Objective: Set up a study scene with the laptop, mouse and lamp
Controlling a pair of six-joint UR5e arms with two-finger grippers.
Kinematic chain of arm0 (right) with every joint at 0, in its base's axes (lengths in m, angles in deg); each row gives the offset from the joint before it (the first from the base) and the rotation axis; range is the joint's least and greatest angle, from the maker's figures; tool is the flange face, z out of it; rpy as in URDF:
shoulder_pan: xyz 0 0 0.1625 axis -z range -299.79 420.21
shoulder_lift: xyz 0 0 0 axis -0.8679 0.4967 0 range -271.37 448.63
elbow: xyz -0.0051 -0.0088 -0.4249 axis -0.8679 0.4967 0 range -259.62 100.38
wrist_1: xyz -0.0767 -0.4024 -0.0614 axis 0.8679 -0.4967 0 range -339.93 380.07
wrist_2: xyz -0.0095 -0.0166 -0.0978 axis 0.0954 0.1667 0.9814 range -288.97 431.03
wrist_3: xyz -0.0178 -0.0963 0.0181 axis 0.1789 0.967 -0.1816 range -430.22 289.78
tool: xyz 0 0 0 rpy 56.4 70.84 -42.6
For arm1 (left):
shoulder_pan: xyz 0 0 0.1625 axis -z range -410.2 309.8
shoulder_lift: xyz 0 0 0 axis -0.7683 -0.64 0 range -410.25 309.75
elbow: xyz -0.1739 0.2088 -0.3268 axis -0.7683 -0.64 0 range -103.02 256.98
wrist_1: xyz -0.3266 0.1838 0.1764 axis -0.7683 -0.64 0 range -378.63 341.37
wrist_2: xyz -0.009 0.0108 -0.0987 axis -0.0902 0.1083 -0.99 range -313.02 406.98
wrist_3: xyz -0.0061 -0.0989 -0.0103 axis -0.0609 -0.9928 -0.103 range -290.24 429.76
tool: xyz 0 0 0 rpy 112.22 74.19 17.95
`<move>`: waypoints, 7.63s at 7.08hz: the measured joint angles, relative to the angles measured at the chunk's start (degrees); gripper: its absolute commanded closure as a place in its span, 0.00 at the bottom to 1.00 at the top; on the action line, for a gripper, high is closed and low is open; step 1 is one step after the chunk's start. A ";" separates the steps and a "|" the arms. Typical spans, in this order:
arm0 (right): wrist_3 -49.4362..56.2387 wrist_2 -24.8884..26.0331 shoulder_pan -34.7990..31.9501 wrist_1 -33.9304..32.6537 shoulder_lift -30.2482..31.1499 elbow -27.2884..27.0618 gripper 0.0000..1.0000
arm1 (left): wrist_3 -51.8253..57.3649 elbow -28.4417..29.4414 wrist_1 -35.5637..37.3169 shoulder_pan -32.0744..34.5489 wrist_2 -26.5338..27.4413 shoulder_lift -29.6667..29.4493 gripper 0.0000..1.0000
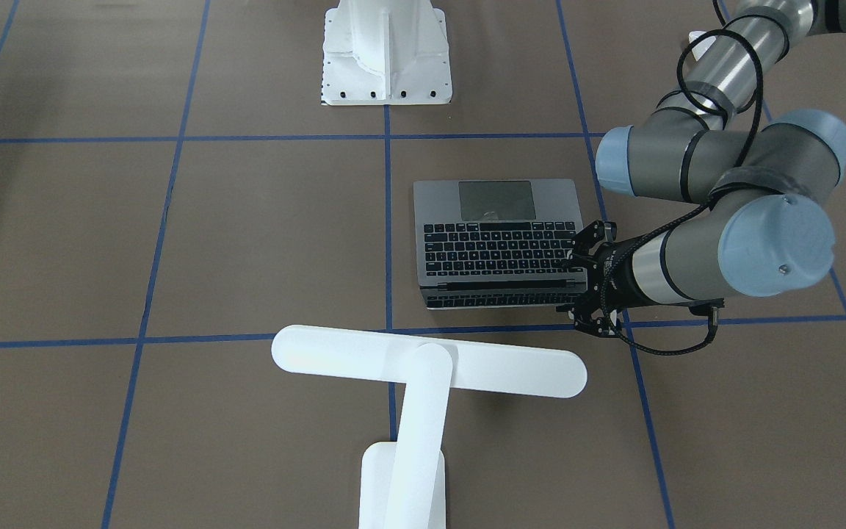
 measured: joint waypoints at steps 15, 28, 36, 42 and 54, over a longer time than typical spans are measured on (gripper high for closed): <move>1.68 -9.24 3.60 1.16 -3.33 2.91 0.01 | 58.13 -27.65 -5.82 10.86 11.39 21.03 0.00; 50.43 -2.39 18.44 -0.69 0.13 17.57 0.01 | 84.22 -30.37 -6.34 10.71 15.90 32.48 0.00; 59.32 -2.29 22.41 -0.79 -4.16 28.99 0.02 | 84.23 -32.74 -6.26 10.63 16.53 32.60 0.00; 59.44 -2.84 24.42 -0.72 -3.22 29.29 0.01 | 84.17 -34.30 -6.11 10.56 17.99 32.55 0.00; 62.67 -6.38 25.54 -0.75 -1.85 29.63 1.00 | 84.03 -35.13 -5.91 10.54 18.08 32.73 0.00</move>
